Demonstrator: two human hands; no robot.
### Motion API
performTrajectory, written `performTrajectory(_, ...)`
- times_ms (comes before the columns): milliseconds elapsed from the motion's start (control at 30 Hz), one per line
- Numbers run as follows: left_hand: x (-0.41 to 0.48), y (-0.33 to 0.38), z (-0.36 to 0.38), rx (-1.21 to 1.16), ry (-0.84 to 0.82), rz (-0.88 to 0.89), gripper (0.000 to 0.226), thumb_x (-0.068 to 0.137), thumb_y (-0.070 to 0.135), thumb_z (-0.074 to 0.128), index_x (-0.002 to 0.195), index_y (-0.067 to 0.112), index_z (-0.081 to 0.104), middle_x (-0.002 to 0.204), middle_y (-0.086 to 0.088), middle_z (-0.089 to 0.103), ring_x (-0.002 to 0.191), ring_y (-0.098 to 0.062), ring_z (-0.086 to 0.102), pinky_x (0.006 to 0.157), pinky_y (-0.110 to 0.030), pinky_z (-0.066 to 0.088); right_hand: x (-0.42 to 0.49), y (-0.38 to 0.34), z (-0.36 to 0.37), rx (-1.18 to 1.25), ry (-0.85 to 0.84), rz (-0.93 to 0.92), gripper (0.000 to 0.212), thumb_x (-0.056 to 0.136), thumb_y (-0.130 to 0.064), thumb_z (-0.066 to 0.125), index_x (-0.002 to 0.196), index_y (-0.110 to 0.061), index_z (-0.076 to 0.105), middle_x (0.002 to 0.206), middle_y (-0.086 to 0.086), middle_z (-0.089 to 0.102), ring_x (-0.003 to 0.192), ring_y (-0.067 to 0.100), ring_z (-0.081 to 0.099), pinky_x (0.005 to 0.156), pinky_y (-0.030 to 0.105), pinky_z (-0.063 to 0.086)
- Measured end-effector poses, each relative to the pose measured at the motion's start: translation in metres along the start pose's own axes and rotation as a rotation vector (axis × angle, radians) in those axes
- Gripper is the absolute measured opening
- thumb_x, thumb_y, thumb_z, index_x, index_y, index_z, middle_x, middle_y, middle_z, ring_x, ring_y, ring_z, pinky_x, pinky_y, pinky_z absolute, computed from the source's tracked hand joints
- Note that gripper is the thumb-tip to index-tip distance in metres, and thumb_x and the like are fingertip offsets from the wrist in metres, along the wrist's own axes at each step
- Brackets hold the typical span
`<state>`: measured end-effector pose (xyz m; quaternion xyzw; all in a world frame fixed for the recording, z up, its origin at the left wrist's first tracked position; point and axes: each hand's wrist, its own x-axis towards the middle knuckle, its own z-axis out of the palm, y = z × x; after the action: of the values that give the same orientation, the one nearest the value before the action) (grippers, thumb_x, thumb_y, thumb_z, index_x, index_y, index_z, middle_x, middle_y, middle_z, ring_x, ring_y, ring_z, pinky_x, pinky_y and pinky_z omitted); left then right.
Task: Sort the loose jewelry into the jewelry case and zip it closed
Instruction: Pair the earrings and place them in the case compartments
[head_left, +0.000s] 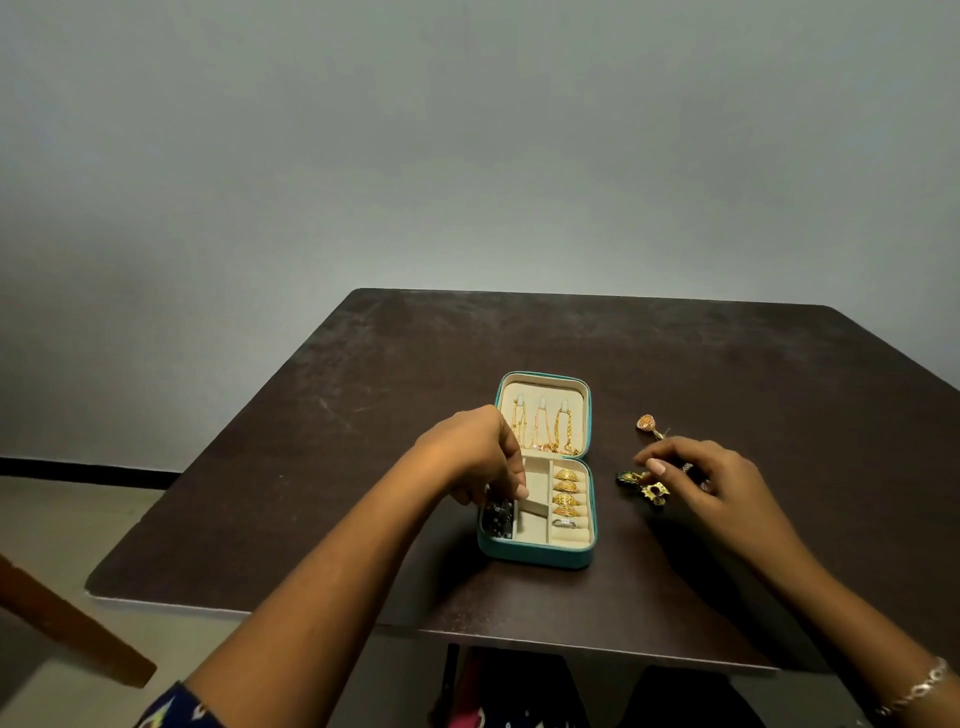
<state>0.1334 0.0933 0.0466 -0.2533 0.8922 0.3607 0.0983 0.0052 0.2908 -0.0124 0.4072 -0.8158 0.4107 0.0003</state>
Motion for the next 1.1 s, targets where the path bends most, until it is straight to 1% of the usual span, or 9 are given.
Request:
performTrajectory(133, 0.002, -0.002, 0.001, 0.036, 0.008, -0.021, 0.01, 0.079, 0.008, 0.069, 0.088, 0.01, 0.07, 0.073, 0.0, 0.065, 0.056, -0.01, 0.054, 0.056, -0.023, 0.049, -0.003, 0.008, -0.012, -0.025, 0.0, -0.016, 0.023, 0.086, -0.014, 0.06, 0.081, -0.036, 0.064, 0.079, -0.011, 0.065, 0.083, 0.003, 0.055, 0.065, 0.018, 0.038)
performTrajectory(233, 0.004, -0.003, 0.002, 0.063, 0.01, -0.025, 0.01, 0.082, 0.004, 0.064, 0.085, 0.013, 0.068, 0.064, 0.005, 0.063, 0.052, -0.009, 0.053, 0.058, -0.025, 0.05, -0.009, 0.013, -0.02, -0.049, 0.005, -0.05, 0.027, 0.085, -0.012, 0.061, 0.08, -0.038, 0.062, 0.091, -0.036, 0.057, 0.088, 0.0, 0.053, 0.064, 0.017, 0.044)
performTrajectory(300, 0.005, -0.002, 0.003, 0.088, 0.017, -0.022, 0.011, 0.082, 0.005, 0.064, 0.079, 0.016, 0.065, 0.063, 0.007, 0.062, 0.053, -0.009, 0.053, 0.058, -0.025, 0.049, -0.016, 0.019, -0.025, -0.058, 0.02, -0.062, 0.031, 0.083, -0.01, 0.062, 0.081, -0.041, 0.06, 0.096, -0.04, 0.054, 0.09, 0.0, 0.053, 0.071, 0.014, 0.043)
performTrajectory(400, 0.006, -0.003, 0.004, 0.128, 0.018, -0.024, 0.013, 0.08, 0.007, 0.066, 0.074, 0.019, 0.064, 0.065, 0.006, 0.064, 0.059, -0.014, 0.054, 0.062, -0.027, 0.049, -0.023, 0.03, -0.031, 0.002, 0.1, -0.016, 0.03, 0.084, -0.009, 0.061, 0.08, -0.039, 0.062, 0.092, -0.031, 0.061, 0.088, -0.001, 0.053, 0.07, 0.013, 0.041)
performTrajectory(467, 0.008, -0.004, 0.006, 0.147, 0.006, -0.036, 0.007, 0.078, 0.009, 0.069, 0.079, 0.015, 0.067, 0.076, -0.001, 0.069, 0.063, -0.017, 0.056, 0.065, -0.03, 0.05, -0.024, 0.04, -0.032, 0.022, 0.142, 0.036, 0.027, 0.086, -0.01, 0.059, 0.079, -0.036, 0.063, 0.082, -0.013, 0.066, 0.085, 0.004, 0.054, 0.069, 0.023, 0.043)
performTrajectory(600, 0.011, -0.006, 0.006, 0.161, 0.022, -0.04, 0.006, 0.078, 0.011, 0.069, 0.079, 0.015, 0.065, 0.08, -0.002, 0.069, 0.06, -0.015, 0.054, 0.06, -0.028, 0.048, -0.021, 0.053, -0.027, 0.049, 0.216, 0.103, 0.021, 0.087, -0.008, 0.057, 0.079, -0.026, 0.066, 0.08, -0.01, 0.066, 0.083, 0.015, 0.058, 0.07, 0.037, 0.045)
performTrajectory(800, 0.009, 0.001, 0.011, 0.252, 0.169, 0.03, 0.011, 0.081, 0.028, 0.068, 0.084, 0.018, 0.065, 0.083, 0.004, 0.067, 0.068, -0.01, 0.058, 0.062, -0.027, 0.046, -0.018, 0.058, -0.027, 0.081, 0.33, 0.123, 0.015, 0.085, -0.005, 0.06, 0.084, -0.019, 0.065, 0.09, -0.008, 0.064, 0.083, 0.009, 0.057, 0.068, 0.027, 0.045)
performTrajectory(933, 0.007, 0.013, 0.029, 0.228, 0.346, 0.214, 0.005, 0.084, 0.029, 0.064, 0.085, 0.024, 0.062, 0.086, 0.009, 0.063, 0.086, -0.01, 0.059, 0.072, -0.027, 0.045, -0.016, 0.06, -0.026, 0.036, 0.32, 0.06, 0.015, 0.082, -0.002, 0.062, 0.081, -0.016, 0.065, 0.086, -0.006, 0.063, 0.081, 0.001, 0.057, 0.066, 0.008, 0.04)
performTrajectory(1100, 0.013, 0.03, 0.058, 0.313, 0.373, 0.466, 0.015, 0.089, 0.026, 0.057, 0.102, 0.02, 0.062, 0.109, 0.006, 0.062, 0.109, -0.013, 0.048, 0.09, -0.029, 0.038, -0.012, 0.066, -0.021, -0.108, 0.213, -0.08, 0.009, 0.082, -0.012, 0.063, 0.085, -0.021, 0.066, 0.089, -0.008, 0.061, 0.088, 0.005, 0.055, 0.076, 0.013, 0.04)
